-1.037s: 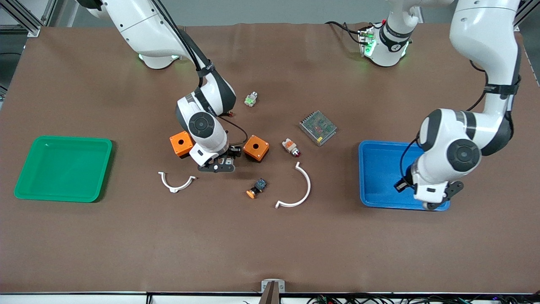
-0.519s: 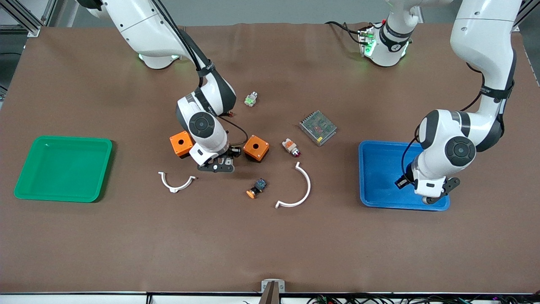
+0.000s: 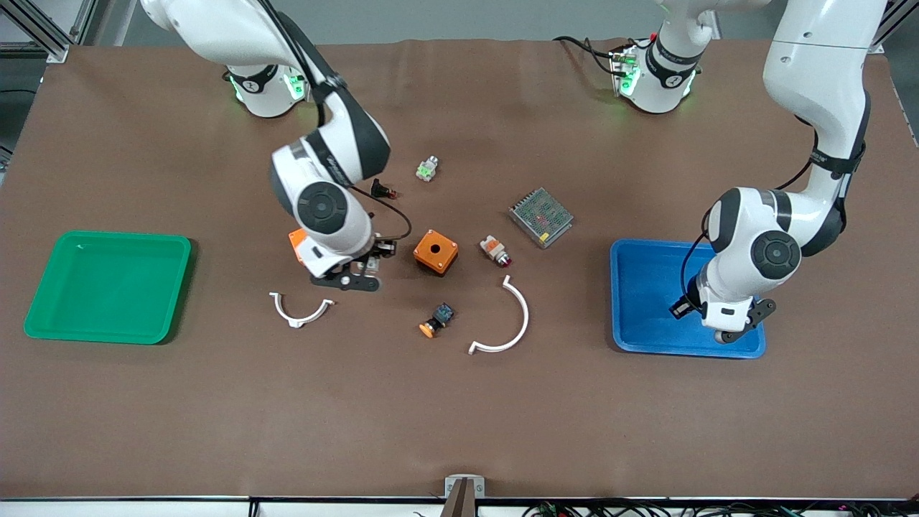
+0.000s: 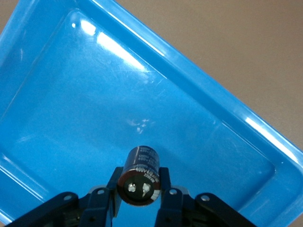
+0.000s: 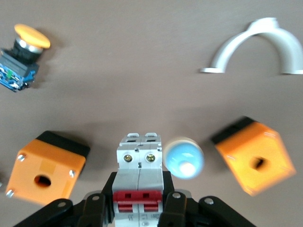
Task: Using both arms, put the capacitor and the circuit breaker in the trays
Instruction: 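Lower the capacitor into the blue tray while the right gripper carries the breaker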
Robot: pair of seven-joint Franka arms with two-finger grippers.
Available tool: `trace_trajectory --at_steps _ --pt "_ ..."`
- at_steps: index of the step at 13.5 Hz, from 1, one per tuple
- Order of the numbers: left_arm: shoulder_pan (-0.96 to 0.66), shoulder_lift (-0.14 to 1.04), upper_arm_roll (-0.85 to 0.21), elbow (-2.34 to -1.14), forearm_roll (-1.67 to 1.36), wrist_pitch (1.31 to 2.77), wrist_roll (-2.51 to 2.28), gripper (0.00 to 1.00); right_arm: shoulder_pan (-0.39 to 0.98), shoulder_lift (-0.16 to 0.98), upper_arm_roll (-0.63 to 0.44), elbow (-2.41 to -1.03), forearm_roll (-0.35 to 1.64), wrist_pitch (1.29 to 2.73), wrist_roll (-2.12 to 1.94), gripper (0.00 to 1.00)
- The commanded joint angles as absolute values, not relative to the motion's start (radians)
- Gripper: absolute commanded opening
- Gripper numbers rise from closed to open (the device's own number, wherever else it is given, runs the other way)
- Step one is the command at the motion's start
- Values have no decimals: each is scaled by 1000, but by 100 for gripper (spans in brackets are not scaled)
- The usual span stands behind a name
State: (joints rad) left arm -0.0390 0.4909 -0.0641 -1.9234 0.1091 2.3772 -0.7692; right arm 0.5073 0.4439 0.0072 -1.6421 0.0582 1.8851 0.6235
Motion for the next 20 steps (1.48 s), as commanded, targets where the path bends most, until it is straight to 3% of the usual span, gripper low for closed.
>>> trace_trajectory --at_steps 1,4,9,12,13,16,20 --pt "-25 486 -77 -1936 124 2395 -784 35 408 431 18 -1478 26 1667 568 19" --pt "-23 488 -77 -1940 123 2395 -787 37 274 417 17 -1381 5 1530 363 19" --pt "-5 486 -78 -1948 124 2393 -787 40 25 403 17 -1364 -104 1519 67 20" --pt "-8 453 -78 -1941 123 2379 -784 95 -141 465 18 -1365 -101 1613 -125 20" --pt "-14 436 -80 -1937 124 2376 -787 100 -170 481 18 -1368 -101 1661 -162 20" --pt "-17 353 -87 -1869 126 2213 -755 100 -253 555 18 -1370 -103 1730 -228 20" --pt "-8 264 -91 -1677 126 1909 -594 100 -337 646 17 -1374 -118 1847 -304 20"
